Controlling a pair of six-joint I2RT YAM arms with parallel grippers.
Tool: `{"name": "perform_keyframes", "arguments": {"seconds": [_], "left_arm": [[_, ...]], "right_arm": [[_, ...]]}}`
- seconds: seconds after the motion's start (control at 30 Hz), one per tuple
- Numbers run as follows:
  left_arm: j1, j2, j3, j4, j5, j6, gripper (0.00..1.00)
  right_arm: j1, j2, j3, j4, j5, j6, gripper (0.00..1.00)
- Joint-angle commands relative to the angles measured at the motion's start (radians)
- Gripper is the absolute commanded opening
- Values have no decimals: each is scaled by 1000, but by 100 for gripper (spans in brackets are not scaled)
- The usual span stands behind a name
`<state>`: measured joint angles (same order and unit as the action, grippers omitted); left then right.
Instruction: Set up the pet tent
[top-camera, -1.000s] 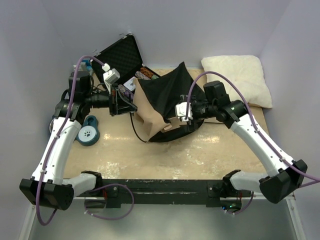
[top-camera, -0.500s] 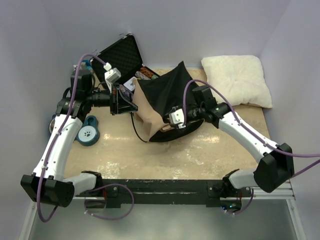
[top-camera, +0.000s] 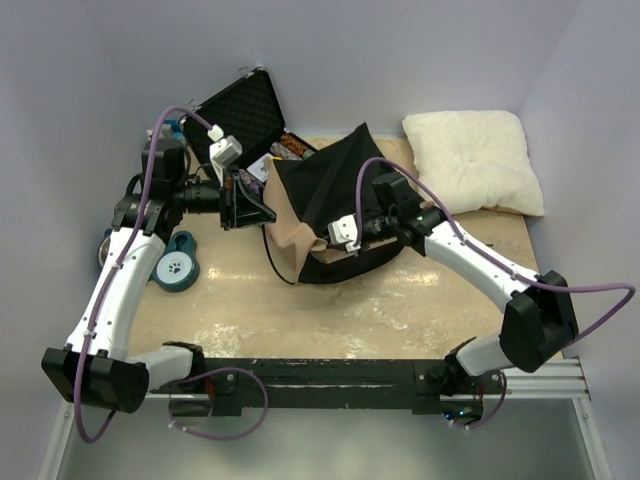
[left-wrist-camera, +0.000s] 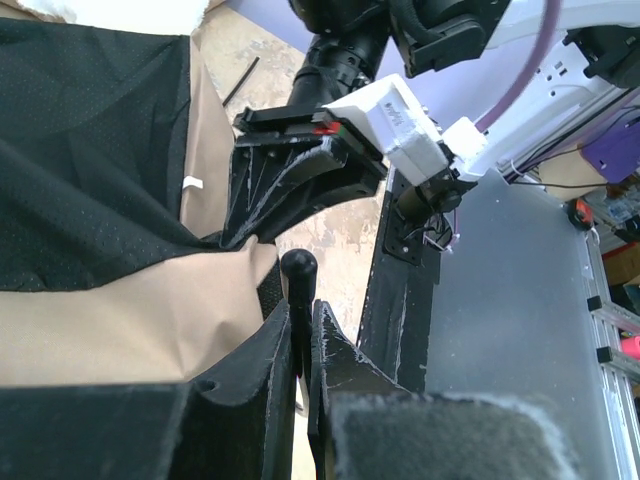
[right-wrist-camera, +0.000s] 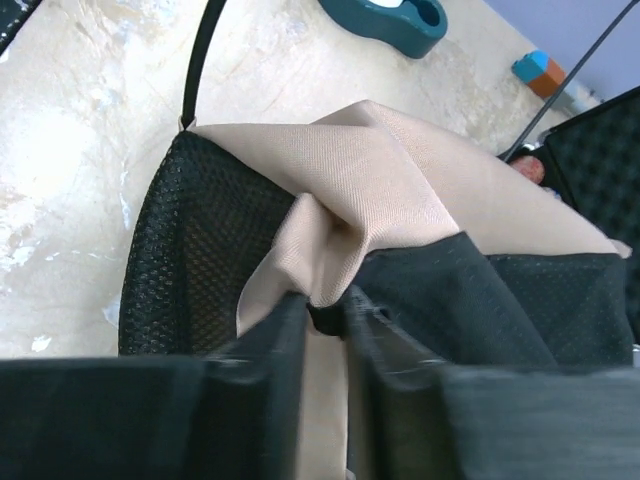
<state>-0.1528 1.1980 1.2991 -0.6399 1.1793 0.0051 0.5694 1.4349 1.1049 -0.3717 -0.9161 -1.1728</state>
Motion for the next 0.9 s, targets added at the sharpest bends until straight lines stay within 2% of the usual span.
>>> {"name": "perform_keyframes", "arguments": {"seconds": [0.0,0.07,0.37,0.47,0.6,0.7,0.8,0.87], "left_arm": [[-1,21,-14,-50,-41,75,0],[-10,20,-18,-98,-38,125,0],[-97,51,-79,-253,-115,369,0],[-114,61,-112,-238,-132,378,0],[-111,90,-116,-224,-133,378,0],[-110,113,-89,-234,-150,406,0],[-110,130,-58,-247,-173,432,0],[-114,143,-32,-260,-155,450,0]], "right_arm": [[4,42,73,34,-43,126,9],[4,53,136,-22,-72,171,0],[14,39,288,-147,-181,393,0],[27,68,338,-258,-176,363,0],[33,134,435,-536,-144,178,0],[34,170,481,-630,-129,145,0],[34,186,521,-600,-168,238,0],[34,194,521,-482,-194,380,0]]}}
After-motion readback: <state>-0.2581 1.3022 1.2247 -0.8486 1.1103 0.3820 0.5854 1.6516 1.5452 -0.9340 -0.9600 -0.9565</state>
